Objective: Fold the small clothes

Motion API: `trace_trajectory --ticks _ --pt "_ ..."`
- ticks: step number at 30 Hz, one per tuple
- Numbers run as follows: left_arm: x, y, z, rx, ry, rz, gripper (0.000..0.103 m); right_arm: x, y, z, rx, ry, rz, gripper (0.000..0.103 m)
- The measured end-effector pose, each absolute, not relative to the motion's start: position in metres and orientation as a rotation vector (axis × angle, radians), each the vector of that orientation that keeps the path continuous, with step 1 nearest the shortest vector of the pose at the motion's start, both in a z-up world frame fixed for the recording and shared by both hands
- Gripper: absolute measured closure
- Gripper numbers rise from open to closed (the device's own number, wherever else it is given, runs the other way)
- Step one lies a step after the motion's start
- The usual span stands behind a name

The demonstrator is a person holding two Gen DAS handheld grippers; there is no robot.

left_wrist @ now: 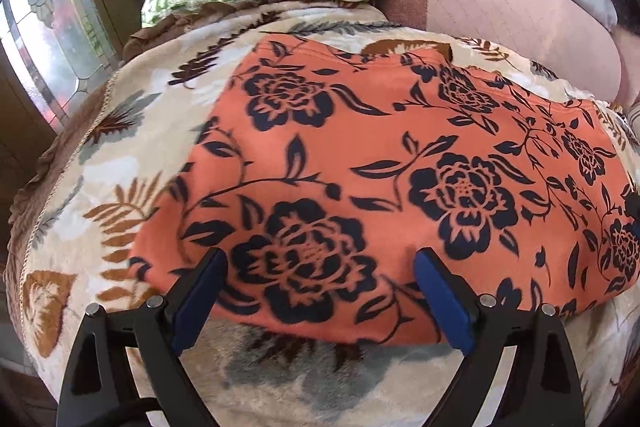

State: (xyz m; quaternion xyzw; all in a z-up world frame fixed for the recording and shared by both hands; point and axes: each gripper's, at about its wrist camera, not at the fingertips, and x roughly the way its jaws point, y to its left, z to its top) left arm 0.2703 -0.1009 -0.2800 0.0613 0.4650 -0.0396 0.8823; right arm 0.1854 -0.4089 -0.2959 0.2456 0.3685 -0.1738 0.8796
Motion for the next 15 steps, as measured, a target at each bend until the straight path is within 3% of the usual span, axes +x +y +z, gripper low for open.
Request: trace_trajectory --ticks 7,11,15 --pt "0.262 -0.08 -0.277 0.111 0.951 -0.03 0.009 0.185 -0.385 -0.301 0.499 0.811 -0.3 0.05" --pt "0.265 -0.078 -0.291 0.147 0.982 -0.01 0.009 0.196 -0.375 -0.331 0.487 0.981 -0.278 0.048" --pt "0.262 -0.074 -0.291 0.122 0.976 -0.003 0.009 0.189 -0.369 -0.328 0.443 0.963 -0.263 0.048"
